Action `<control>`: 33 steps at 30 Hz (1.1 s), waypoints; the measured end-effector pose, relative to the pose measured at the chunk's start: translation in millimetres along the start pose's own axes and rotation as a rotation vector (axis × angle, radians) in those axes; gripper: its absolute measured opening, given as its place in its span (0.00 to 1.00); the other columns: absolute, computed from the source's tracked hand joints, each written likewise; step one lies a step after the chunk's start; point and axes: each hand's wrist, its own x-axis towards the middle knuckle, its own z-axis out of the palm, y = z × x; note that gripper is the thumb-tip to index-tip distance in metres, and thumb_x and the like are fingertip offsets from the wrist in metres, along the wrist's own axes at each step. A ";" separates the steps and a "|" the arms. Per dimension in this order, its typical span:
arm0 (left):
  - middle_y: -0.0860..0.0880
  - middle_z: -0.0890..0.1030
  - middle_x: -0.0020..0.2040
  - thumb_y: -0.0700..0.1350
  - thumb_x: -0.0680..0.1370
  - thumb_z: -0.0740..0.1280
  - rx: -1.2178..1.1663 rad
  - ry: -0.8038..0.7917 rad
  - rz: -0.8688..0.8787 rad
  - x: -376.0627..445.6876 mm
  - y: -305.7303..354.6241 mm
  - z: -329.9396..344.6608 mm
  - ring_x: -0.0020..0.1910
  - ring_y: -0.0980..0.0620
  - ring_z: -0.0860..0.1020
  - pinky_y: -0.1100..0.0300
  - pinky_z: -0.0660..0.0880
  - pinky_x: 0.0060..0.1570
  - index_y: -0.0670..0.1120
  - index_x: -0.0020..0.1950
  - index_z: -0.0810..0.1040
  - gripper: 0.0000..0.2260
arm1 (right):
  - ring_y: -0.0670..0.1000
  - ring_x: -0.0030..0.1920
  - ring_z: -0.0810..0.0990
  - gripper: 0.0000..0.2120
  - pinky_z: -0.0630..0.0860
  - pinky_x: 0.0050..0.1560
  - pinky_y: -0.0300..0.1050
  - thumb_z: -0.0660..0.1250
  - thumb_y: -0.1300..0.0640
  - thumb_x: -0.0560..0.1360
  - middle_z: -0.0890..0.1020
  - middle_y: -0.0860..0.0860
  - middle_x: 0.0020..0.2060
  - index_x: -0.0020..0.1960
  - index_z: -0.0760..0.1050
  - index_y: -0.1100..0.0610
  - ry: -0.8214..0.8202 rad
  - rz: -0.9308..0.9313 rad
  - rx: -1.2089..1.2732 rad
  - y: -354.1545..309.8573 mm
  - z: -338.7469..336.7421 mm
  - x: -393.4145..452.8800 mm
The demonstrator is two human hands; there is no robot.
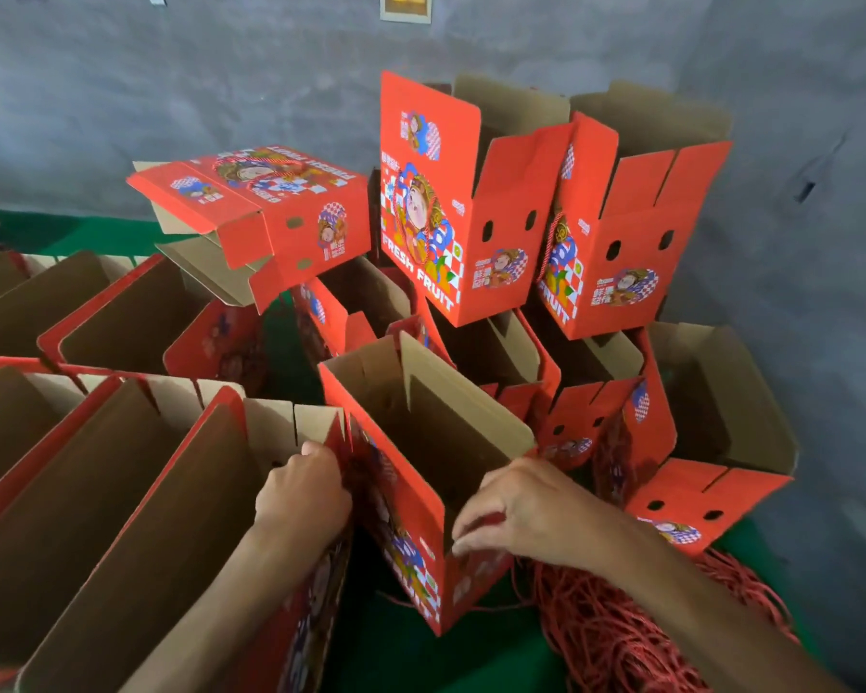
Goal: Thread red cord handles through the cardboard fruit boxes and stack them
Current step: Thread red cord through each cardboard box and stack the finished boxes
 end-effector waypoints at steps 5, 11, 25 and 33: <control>0.39 0.64 0.76 0.43 0.82 0.57 0.109 0.148 0.174 -10.0 20.8 11.6 0.73 0.37 0.69 0.45 0.74 0.65 0.43 0.76 0.58 0.23 | 0.41 0.51 0.84 0.16 0.79 0.55 0.44 0.63 0.41 0.82 0.87 0.41 0.52 0.57 0.86 0.46 -0.066 -0.101 -0.076 -25.7 26.9 -51.2; 0.46 0.81 0.61 0.49 0.83 0.58 -0.226 0.292 0.586 -23.6 83.0 3.5 0.65 0.45 0.77 0.48 0.70 0.68 0.49 0.58 0.80 0.12 | 0.45 0.52 0.83 0.18 0.78 0.57 0.44 0.61 0.41 0.83 0.87 0.45 0.53 0.59 0.85 0.49 0.014 -0.112 -0.052 -39.4 54.0 -65.4; 0.41 0.83 0.54 0.52 0.79 0.64 -0.661 -0.434 0.150 -0.9 132.0 44.8 0.36 0.43 0.86 0.48 0.85 0.41 0.46 0.61 0.75 0.14 | 0.44 0.26 0.73 0.14 0.67 0.29 0.40 0.70 0.50 0.82 0.79 0.50 0.29 0.40 0.82 0.54 0.888 0.273 0.581 2.4 40.4 -82.0; 0.40 0.81 0.57 0.40 0.80 0.66 -0.385 -0.639 0.157 -33.2 136.1 33.0 0.42 0.40 0.86 0.45 0.84 0.48 0.36 0.66 0.71 0.16 | 0.51 0.45 0.86 0.12 0.84 0.52 0.54 0.61 0.63 0.84 0.87 0.53 0.49 0.60 0.82 0.60 0.468 0.772 0.631 63.0 79.4 -75.3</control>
